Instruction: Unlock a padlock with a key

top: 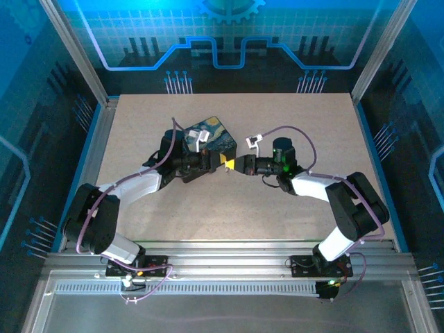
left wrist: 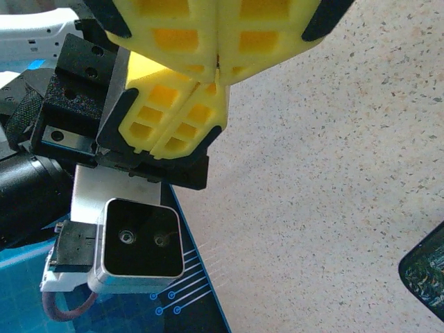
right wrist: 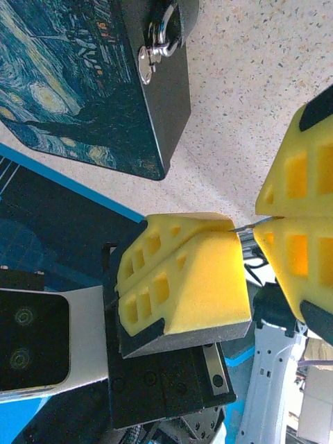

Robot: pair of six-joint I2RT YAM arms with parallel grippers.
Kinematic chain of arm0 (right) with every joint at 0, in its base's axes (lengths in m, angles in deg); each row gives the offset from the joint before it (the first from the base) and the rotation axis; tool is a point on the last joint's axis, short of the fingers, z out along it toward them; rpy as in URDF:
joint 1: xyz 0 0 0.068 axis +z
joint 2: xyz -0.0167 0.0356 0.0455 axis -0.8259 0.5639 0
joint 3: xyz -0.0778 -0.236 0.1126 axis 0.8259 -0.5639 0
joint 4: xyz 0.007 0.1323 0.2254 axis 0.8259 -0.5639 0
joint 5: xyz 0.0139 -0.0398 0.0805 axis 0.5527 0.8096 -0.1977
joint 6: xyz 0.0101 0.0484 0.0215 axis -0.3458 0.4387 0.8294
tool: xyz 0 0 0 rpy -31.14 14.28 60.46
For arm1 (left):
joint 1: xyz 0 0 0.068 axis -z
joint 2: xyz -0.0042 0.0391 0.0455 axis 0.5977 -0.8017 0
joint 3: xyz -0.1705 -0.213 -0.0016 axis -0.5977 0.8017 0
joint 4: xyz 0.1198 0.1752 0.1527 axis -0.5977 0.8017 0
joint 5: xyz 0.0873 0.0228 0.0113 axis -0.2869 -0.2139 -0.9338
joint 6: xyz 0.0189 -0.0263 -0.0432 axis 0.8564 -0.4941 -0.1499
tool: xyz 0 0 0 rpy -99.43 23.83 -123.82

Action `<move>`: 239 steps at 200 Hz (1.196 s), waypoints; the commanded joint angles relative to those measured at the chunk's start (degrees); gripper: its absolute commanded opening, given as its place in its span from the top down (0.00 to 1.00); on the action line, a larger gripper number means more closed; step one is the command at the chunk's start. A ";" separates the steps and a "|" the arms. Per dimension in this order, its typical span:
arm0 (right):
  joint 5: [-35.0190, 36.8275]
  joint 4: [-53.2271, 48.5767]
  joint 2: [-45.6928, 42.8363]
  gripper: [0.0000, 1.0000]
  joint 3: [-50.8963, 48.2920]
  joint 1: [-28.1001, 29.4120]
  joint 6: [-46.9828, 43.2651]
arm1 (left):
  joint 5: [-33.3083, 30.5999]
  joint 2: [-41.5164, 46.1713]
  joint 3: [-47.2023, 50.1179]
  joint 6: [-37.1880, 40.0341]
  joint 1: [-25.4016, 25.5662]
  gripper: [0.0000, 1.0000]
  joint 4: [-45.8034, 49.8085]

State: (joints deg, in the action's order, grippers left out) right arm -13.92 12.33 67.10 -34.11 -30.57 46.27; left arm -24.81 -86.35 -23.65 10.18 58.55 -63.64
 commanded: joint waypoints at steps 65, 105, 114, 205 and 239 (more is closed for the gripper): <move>-4.04 -36.71 -2.86 1.00 10.63 -0.16 -26.52 | 3.78 0.44 -3.34 9.54 -1.19 0.56 13.58; -4.44 -46.46 -1.51 1.00 15.11 -0.24 -33.22 | 6.26 -0.13 -3.25 10.54 -1.20 0.60 13.13; -5.03 -46.64 -1.22 1.00 15.38 -0.23 -33.79 | 6.84 -0.40 -3.35 10.62 -1.22 0.61 12.88; -6.17 -49.36 1.43 1.00 18.22 0.03 -36.12 | 10.00 -1.59 -3.50 11.19 -1.24 0.73 11.79; -6.20 -50.06 2.56 1.00 19.34 0.03 -36.45 | 10.65 -1.50 -3.23 11.72 -1.19 0.77 12.08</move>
State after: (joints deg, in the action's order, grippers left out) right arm -18.43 -35.71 68.19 -16.93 -30.60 11.32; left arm -16.70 -87.55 -25.59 19.90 57.74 -51.58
